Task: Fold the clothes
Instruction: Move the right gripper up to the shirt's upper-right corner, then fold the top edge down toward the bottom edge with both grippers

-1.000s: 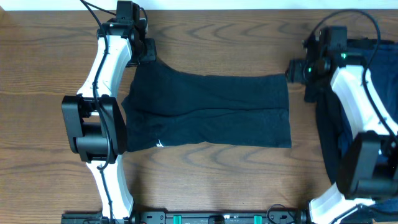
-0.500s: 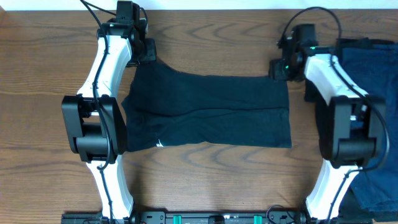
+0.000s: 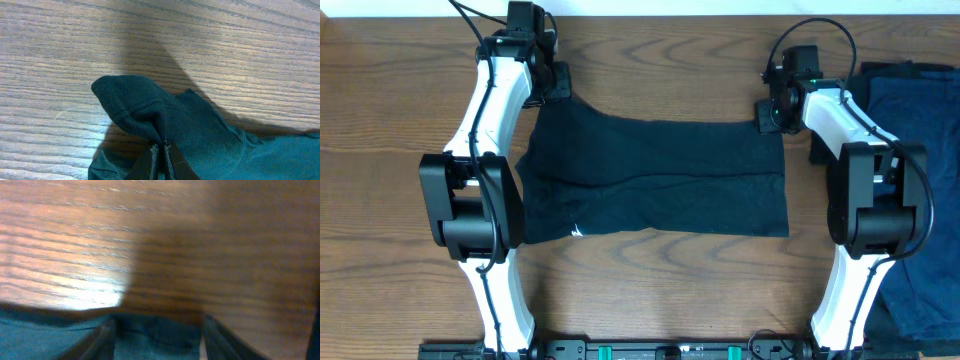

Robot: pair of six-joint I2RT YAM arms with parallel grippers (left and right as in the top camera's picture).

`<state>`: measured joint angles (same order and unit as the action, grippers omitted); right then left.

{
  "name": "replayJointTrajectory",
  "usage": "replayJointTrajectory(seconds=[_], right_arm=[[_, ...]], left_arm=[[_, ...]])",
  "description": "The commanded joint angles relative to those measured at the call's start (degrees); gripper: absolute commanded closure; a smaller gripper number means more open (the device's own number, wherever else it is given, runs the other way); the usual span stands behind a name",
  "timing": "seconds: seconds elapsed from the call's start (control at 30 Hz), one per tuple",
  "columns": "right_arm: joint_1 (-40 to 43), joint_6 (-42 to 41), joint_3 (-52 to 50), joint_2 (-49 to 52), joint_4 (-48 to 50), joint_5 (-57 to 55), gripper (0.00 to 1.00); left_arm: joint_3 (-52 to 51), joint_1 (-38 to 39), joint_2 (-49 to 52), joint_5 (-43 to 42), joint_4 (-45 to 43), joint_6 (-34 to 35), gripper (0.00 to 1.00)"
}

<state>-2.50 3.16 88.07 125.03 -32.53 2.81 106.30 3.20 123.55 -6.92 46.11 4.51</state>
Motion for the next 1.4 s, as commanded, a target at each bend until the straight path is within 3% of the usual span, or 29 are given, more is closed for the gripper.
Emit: replayJointTrajectory(seconds=[0.0,0.2,0.57,1.1,1.37], right_arm=[[0.4,0.3,0.0,2.8,-0.3,0.9,0.72],[0.7,0.3,0.0,2.7,-1.0,0.8,0.99],[1.4,0.4,0.2,-4.4,-5.6,2.2,0.99],[1.4,-1.6,0.1,-14.8,-31.7,3.9,0.99],[1.4,-4.9,-4.7,-14.8,-36.7,3.9,0.99]], left_arm=[[-0.2,-0.3,-0.2,0.3,0.3,0.3,0.93],[-0.2,-0.3,-0.3,0.3,0.6,0.3,0.94],[-0.2,-0.6,-6.2,0.3,7.0,0.3,0.94],[-2.0,-0.4,-12.7,-0.2,31.4,8.3,0.94],[-10.0,-0.3,-12.7,-0.2,33.7,9.0,0.94]])
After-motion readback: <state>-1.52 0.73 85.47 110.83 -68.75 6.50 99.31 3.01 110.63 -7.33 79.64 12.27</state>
